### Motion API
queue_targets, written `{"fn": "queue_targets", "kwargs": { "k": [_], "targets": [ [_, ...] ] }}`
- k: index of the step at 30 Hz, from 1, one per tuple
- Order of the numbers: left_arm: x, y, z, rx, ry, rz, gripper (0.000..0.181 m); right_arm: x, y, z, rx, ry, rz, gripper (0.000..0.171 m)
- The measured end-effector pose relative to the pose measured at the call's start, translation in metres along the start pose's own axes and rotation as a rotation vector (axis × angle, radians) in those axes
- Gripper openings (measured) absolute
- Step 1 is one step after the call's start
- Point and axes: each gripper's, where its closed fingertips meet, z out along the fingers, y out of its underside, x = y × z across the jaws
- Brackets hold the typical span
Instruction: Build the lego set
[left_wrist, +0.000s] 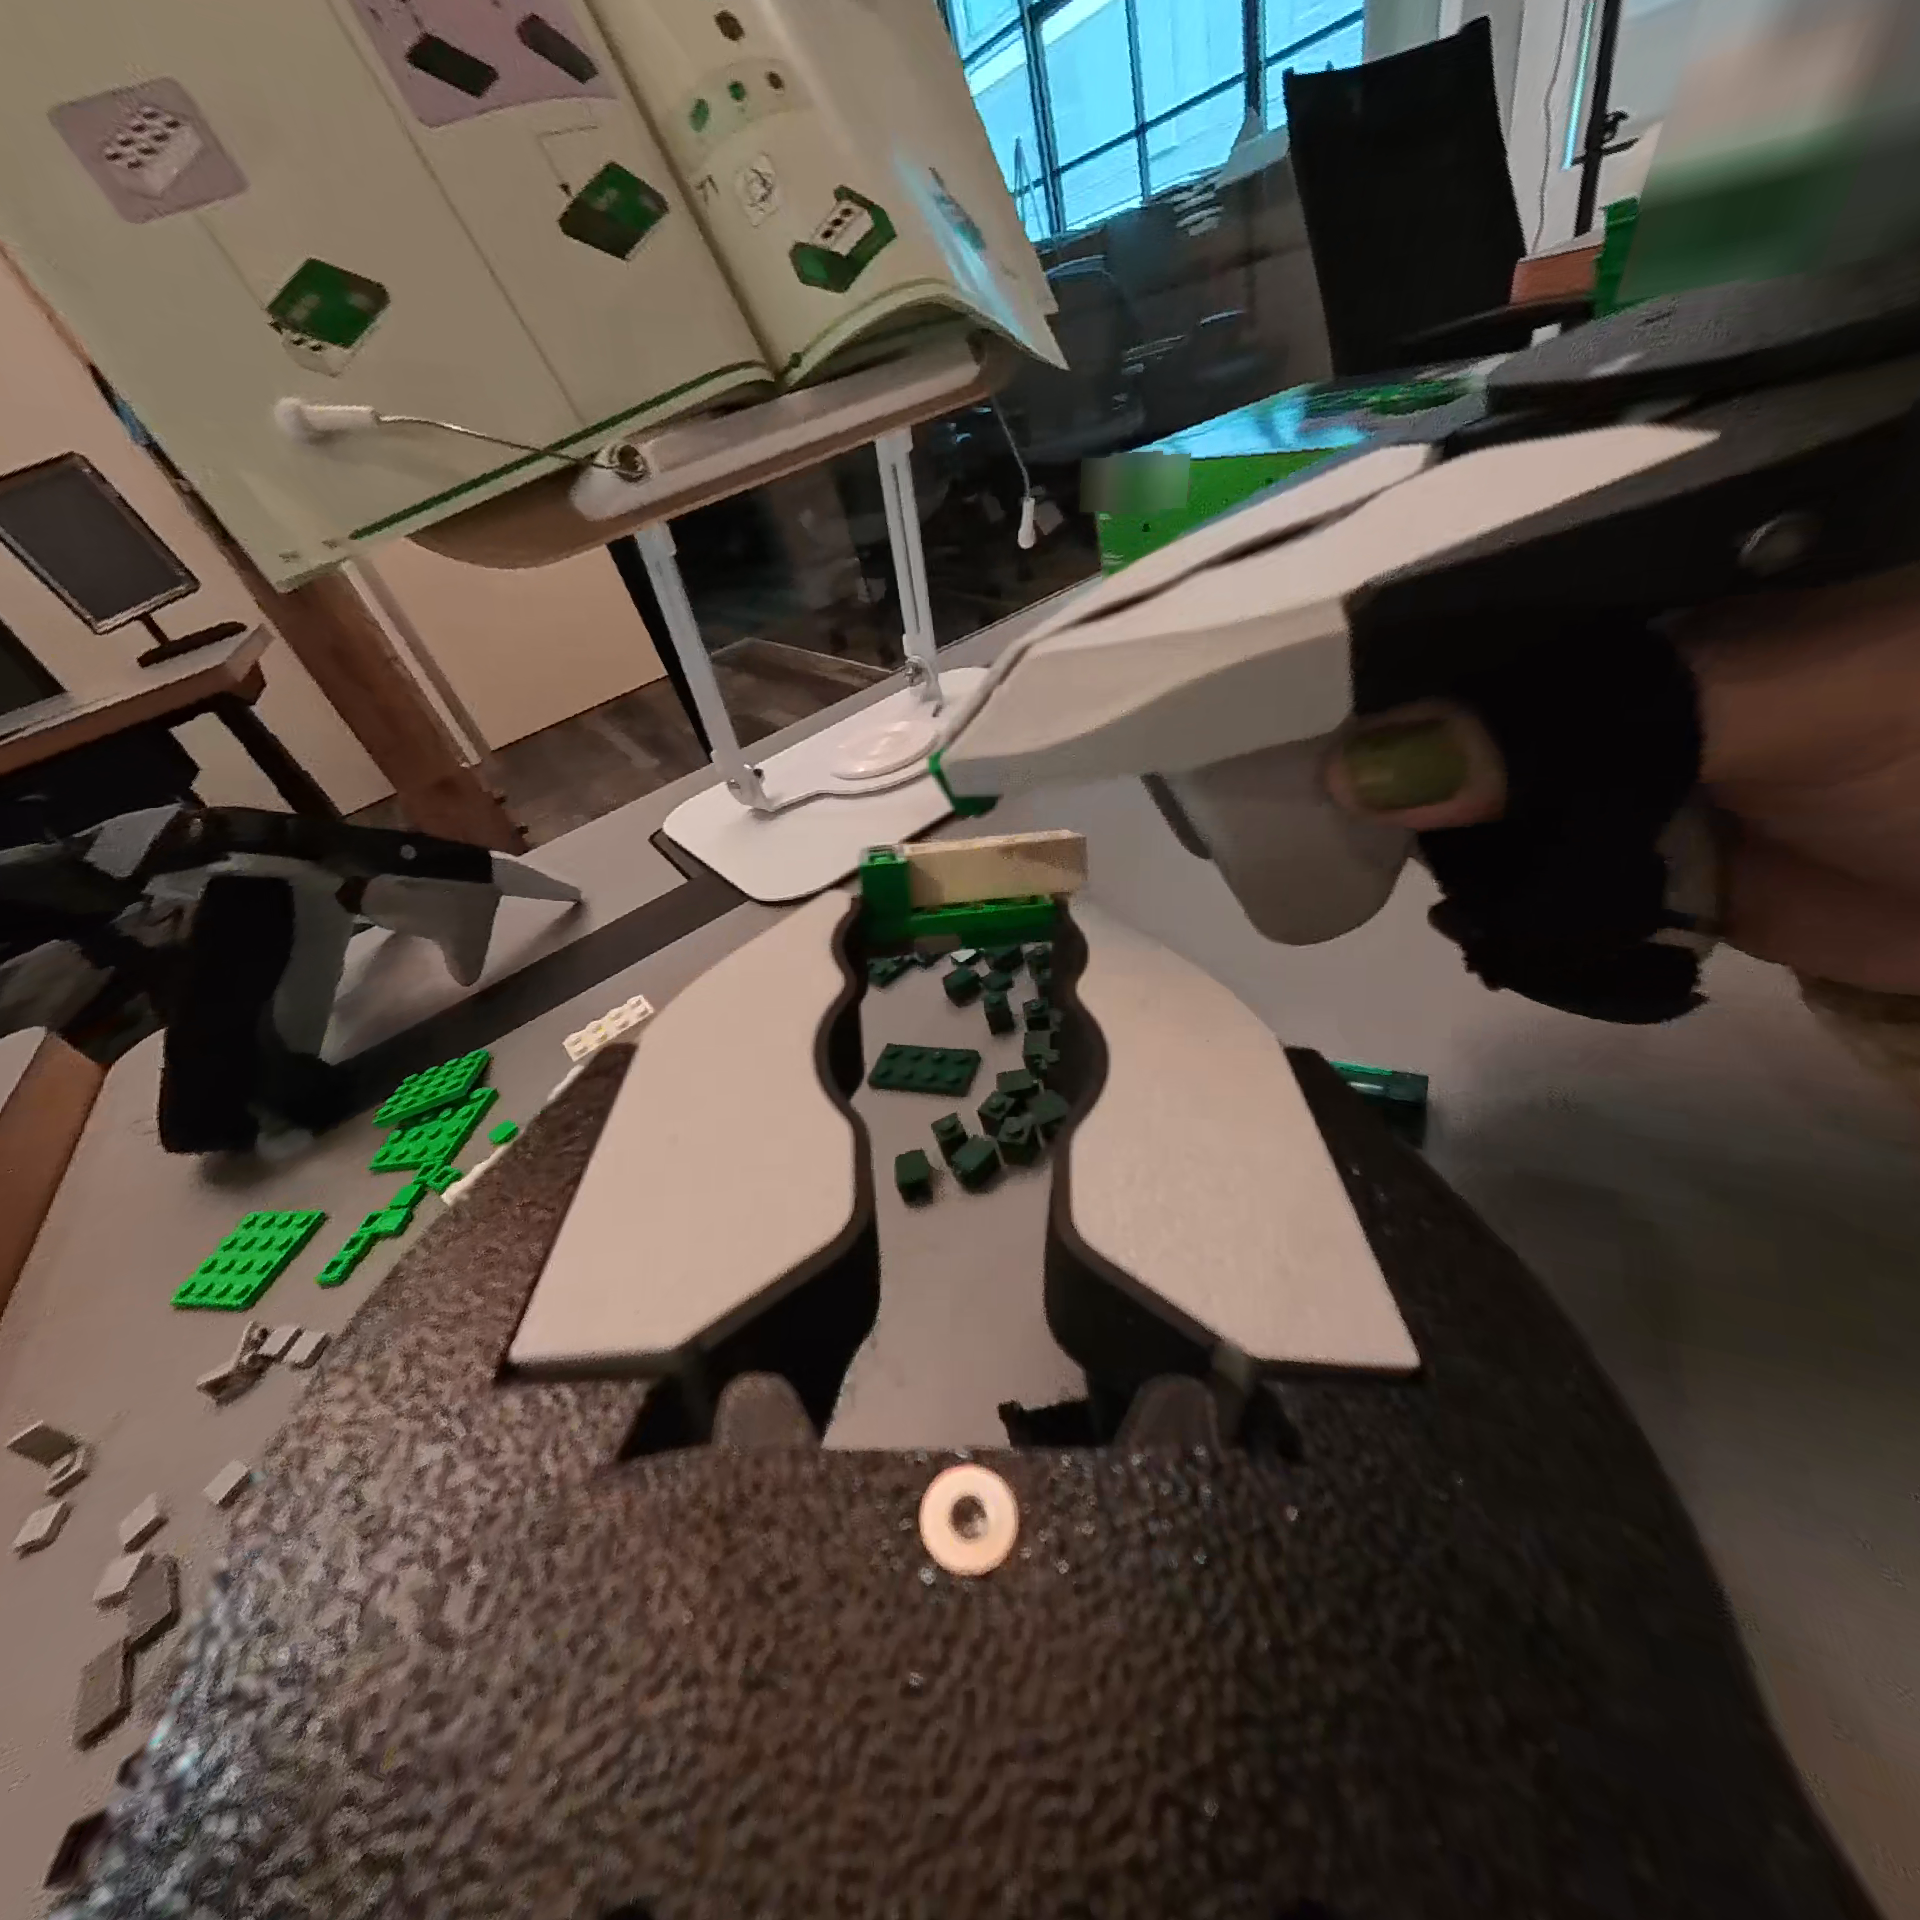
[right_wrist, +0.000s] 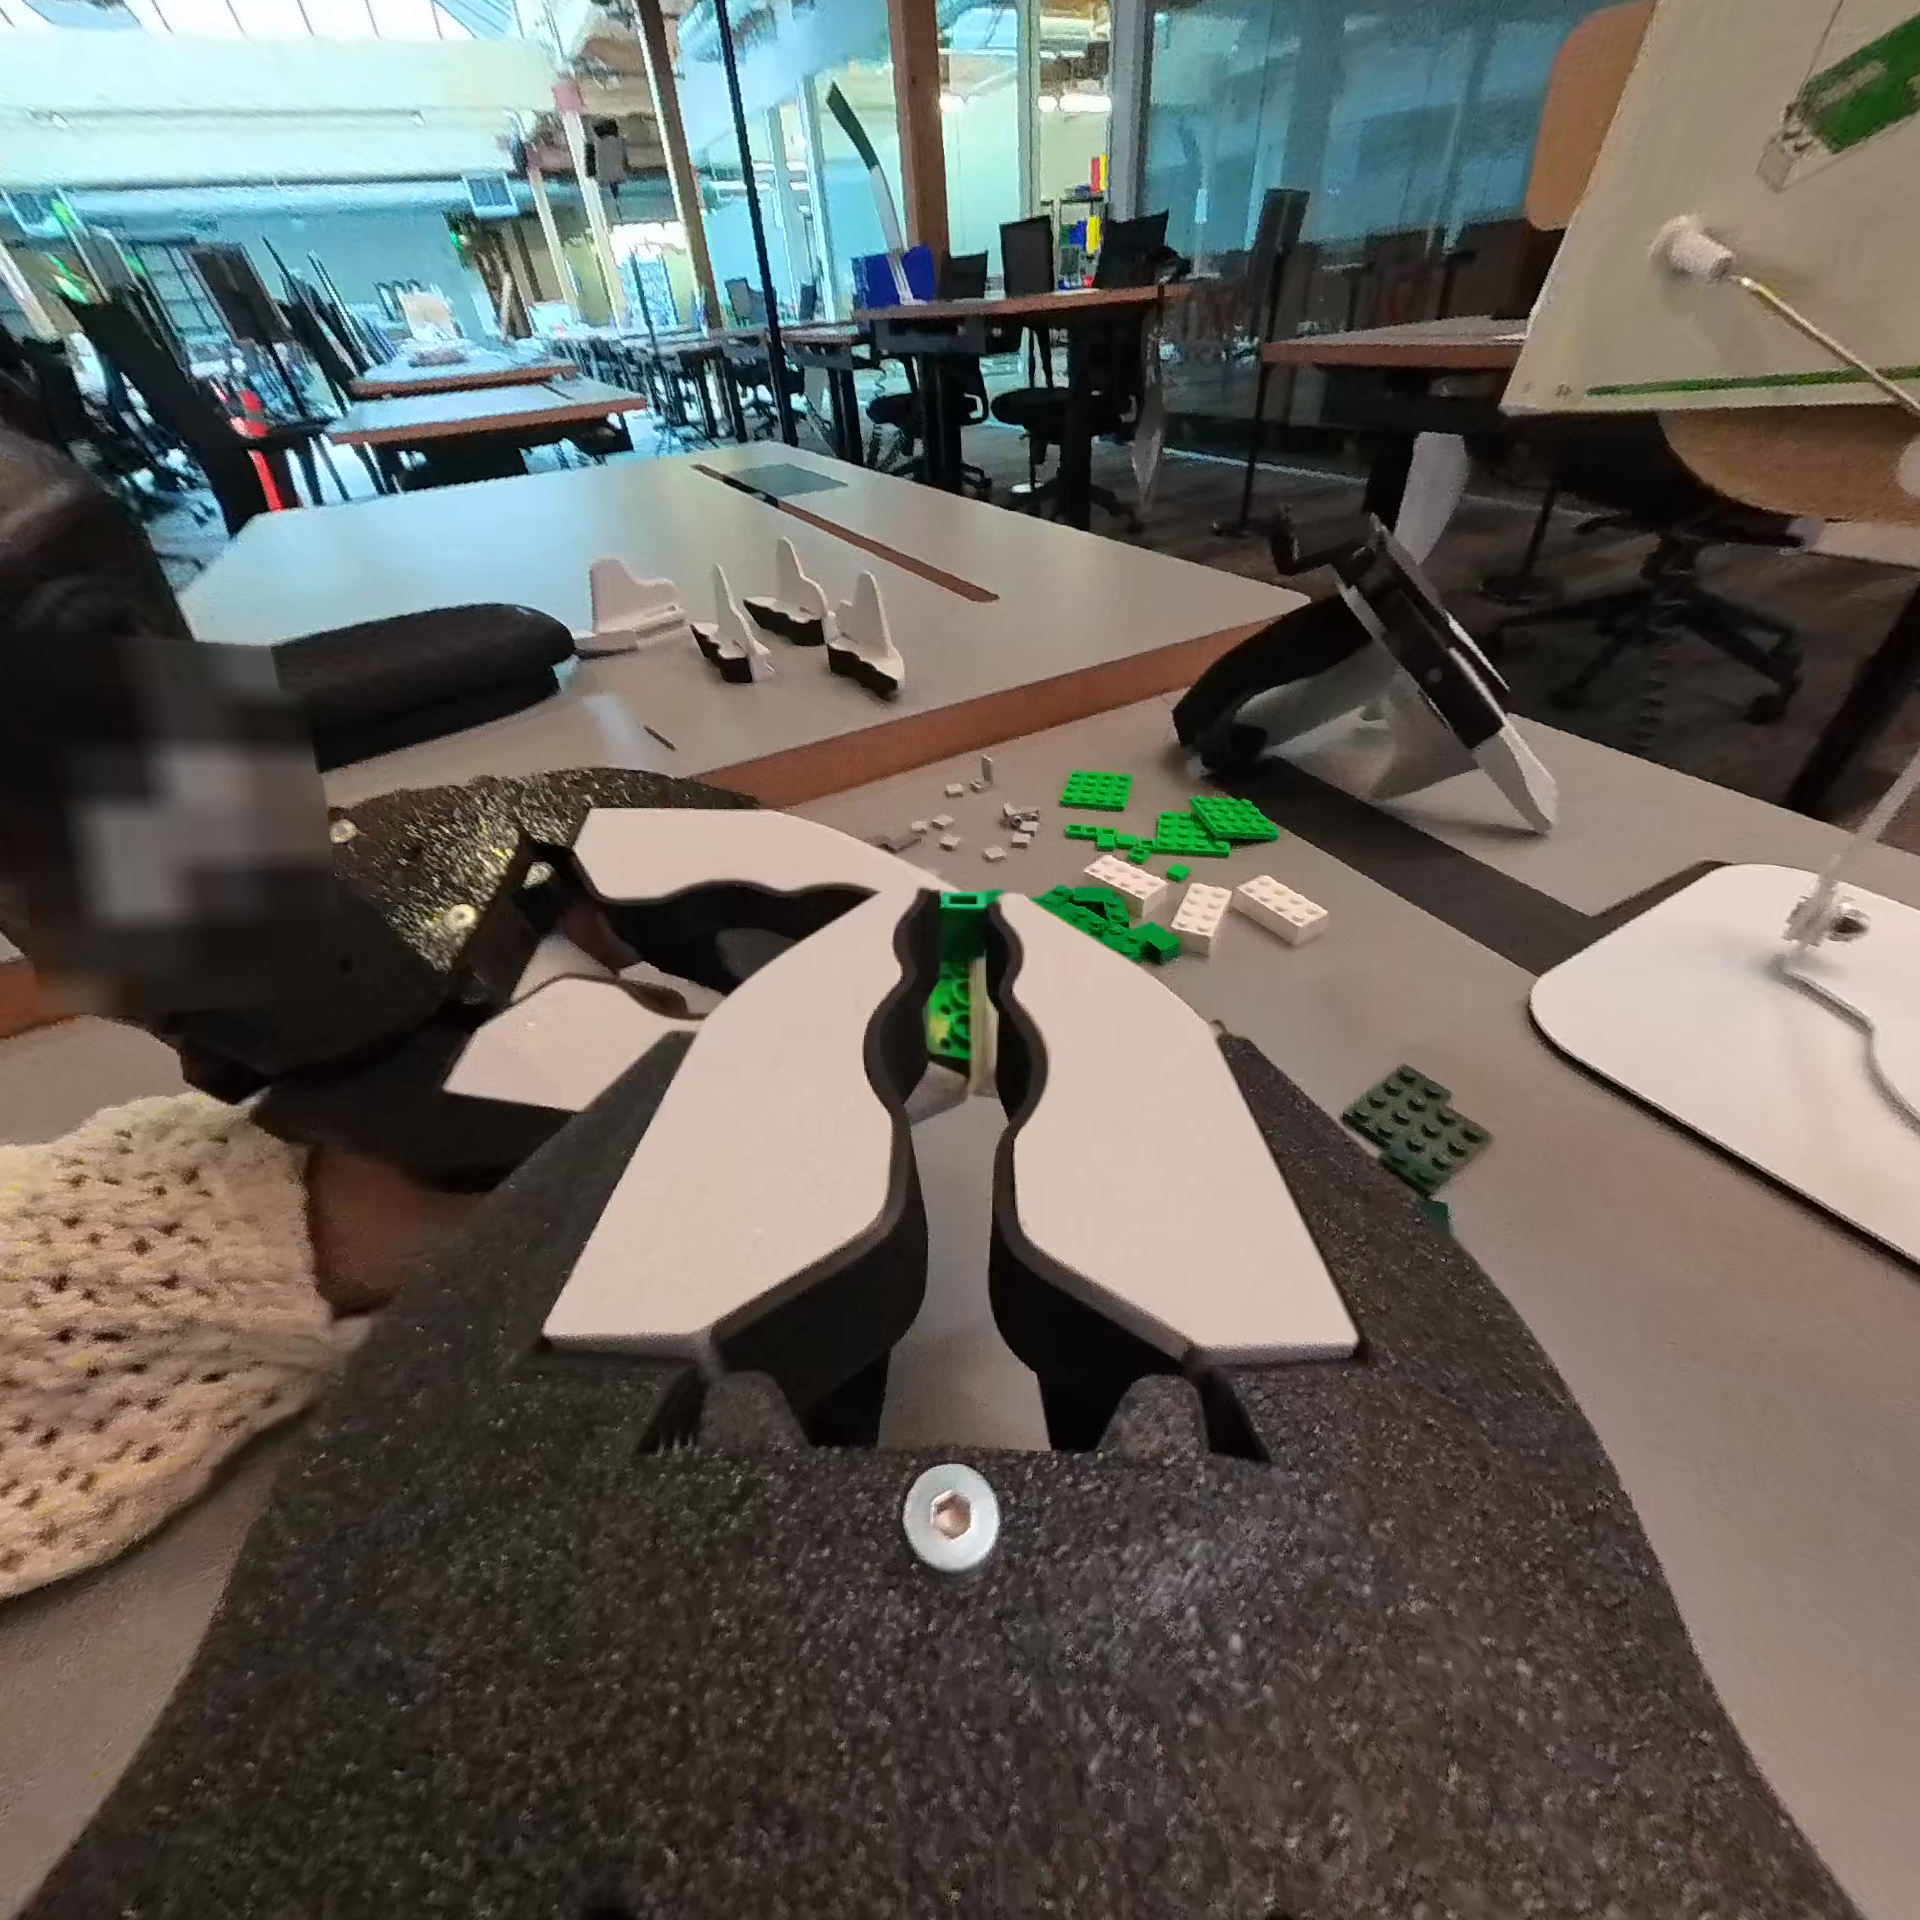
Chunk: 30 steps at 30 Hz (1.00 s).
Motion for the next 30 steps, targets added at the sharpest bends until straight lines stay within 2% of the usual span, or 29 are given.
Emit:
{"fn": "queue_targets", "kwargs": {
  "k": [12,25,27,30],
  "targets": [
    [0.004,0.002,0.001,-0.014,0.028,0.019,0.033,-0.003,0.016,0.003,-0.094,0.024,-0.191,0.008],
    [0.008,0.008,0.003,-0.052,0.061,0.013,0.033,-0.001,0.022,0.001,-0.150,0.147,-0.343,0.007],
    [0.012,0.010,0.004,-0.057,0.104,0.026,0.033,-0.004,0.022,-0.003,-0.142,0.127,-0.354,0.008],
    [0.037,0.006,-0.001,-0.001,0.330,0.070,0.033,-0.021,0.023,-0.015,-0.104,-0.038,-0.404,0.008]
  ]
}}
